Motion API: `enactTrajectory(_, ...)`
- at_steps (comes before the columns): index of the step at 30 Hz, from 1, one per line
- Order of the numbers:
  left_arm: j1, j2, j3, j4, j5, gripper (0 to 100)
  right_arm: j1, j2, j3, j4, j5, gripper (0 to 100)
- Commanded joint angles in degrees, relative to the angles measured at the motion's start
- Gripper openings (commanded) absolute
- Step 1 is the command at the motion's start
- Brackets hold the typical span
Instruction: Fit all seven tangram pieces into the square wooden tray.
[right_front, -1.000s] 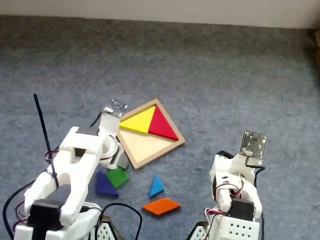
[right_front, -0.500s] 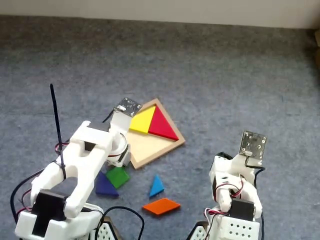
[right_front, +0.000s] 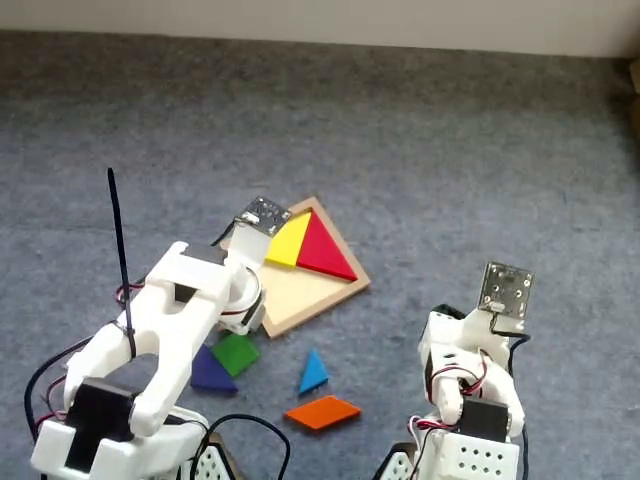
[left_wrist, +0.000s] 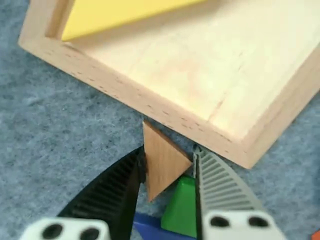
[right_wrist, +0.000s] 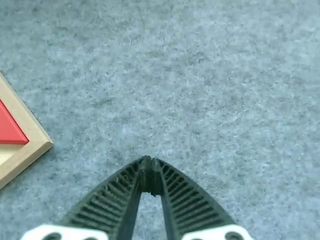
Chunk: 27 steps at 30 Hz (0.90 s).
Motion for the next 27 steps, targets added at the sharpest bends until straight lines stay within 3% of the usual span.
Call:
enactTrajectory(1,0.48,-5.32,-4.35,4.48,0.88,12,0.66,-1.27,6.37,0.22,-0.18,1.2)
enactTrajectory(5,0.48,-13.58,-7.52,9.32,6.51,12,0.66,-1.27,6.37,0.22,-0.18,1.2)
enactTrajectory(11,4.97,-16.31,-8.48,9.49,17.76,12,0.66,-1.27,6.37,0.22,-0.18,1.2)
enactTrajectory(17,4.62,-8.22,-11.74,6.24,25.58,12,0.66,-1.27,6.37,0.22,-0.18,1.2)
enactTrajectory(23,3.65,4.18,-19.74,6.51,43.43,12,0.66,-1.19,6.37,0.22,-0.18,1.2)
enactTrajectory(27,2.42,10.07,-24.4,6.51,46.24,12,0.66,-1.19,6.37,0.22,-0.18,1.2)
